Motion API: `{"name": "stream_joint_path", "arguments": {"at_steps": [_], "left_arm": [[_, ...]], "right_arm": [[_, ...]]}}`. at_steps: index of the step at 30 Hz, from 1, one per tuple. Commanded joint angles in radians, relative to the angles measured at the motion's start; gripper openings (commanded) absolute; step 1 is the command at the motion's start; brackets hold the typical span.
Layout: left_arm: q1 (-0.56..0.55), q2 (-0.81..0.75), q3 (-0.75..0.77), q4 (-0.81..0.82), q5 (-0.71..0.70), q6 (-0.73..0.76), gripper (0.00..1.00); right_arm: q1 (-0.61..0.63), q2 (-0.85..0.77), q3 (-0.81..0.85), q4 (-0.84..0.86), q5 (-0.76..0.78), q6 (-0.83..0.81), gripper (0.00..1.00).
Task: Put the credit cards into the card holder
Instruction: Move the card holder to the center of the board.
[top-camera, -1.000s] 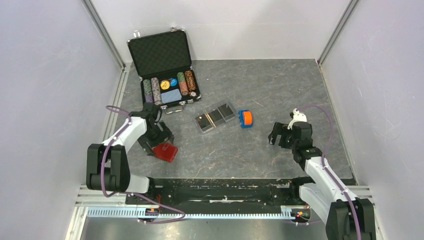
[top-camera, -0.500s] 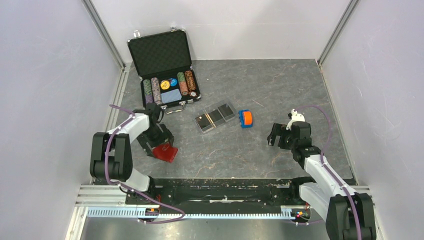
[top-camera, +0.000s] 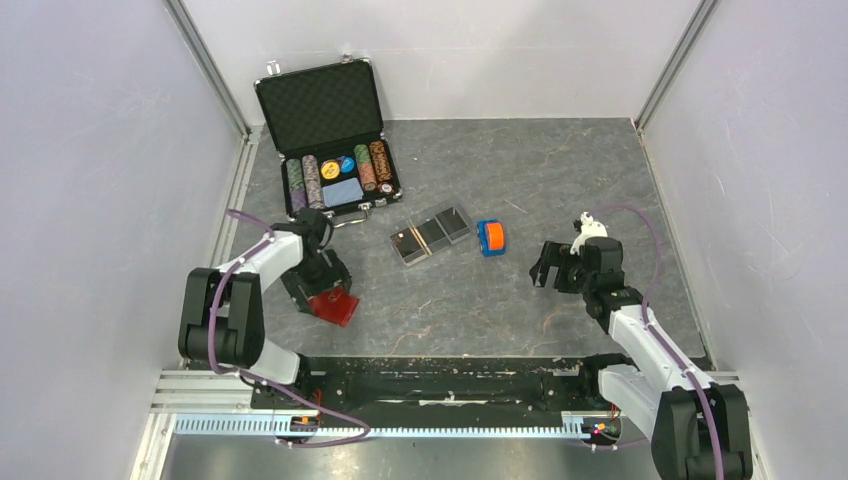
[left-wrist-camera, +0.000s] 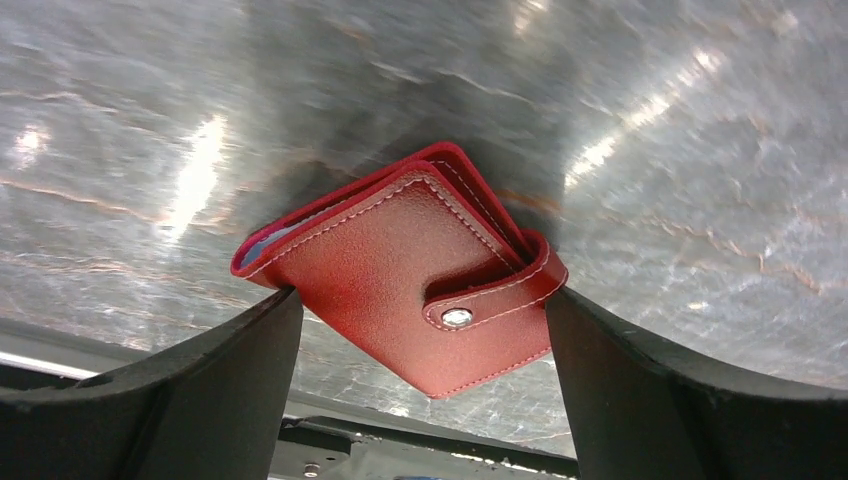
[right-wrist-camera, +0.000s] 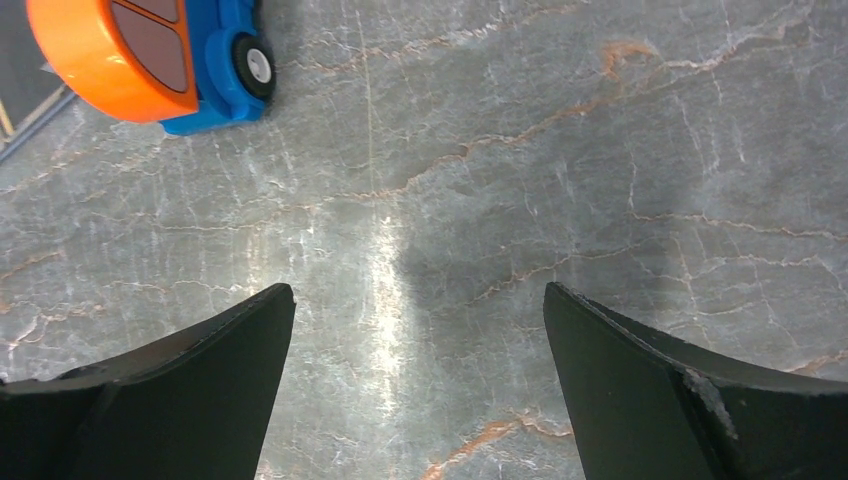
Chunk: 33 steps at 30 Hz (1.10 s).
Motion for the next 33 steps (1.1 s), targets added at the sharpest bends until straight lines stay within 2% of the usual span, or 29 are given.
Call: {"name": "stream_joint_path", "arguments": {"at_steps": [1, 11, 13, 15, 19, 25, 31, 33], "left_arm": [[-0.162, 0.079, -0.018, 0.181, 0.111, 0.017, 0.93], [-0.471, 0.271, 0.214, 0.111, 0.104, 0.061, 0.9], [-0.522, 0.262, 0.25, 0.095, 0.079, 0.065, 0.92], [-0.552, 0.212, 0.255, 0.112, 0.112, 0.071, 0.99], [-0.56, 0.056, 0.188, 0.203, 0.212, 0.036, 1.0], [-0.54, -0.107, 0.079, 0.235, 0.264, -0.037, 1.0], [-0.427, -0.192, -0.115, 0.316, 0.367, -0.129, 1.0], [-0.38, -0.209, -0.196, 0.389, 0.425, -0.167, 1.0]], "right_arm": [[0.0, -0.006, 0.066, 0.021, -0.059, 0.001, 0.98], [-0.001, -0.041, 0.123, -0.013, -0.171, -0.014, 0.98], [0.0, -0.048, 0.134, -0.012, -0.229, -0.023, 0.98], [0.002, -0.053, 0.15, -0.019, -0.276, -0.023, 0.98], [0.061, -0.048, 0.213, -0.026, -0.309, -0.005, 0.98], [0.292, 0.055, 0.308, 0.02, -0.299, 0.054, 0.98], [0.515, 0.215, 0.332, 0.114, -0.26, 0.104, 0.98], [0.582, 0.279, 0.34, 0.143, -0.244, 0.115, 0.91]]}}
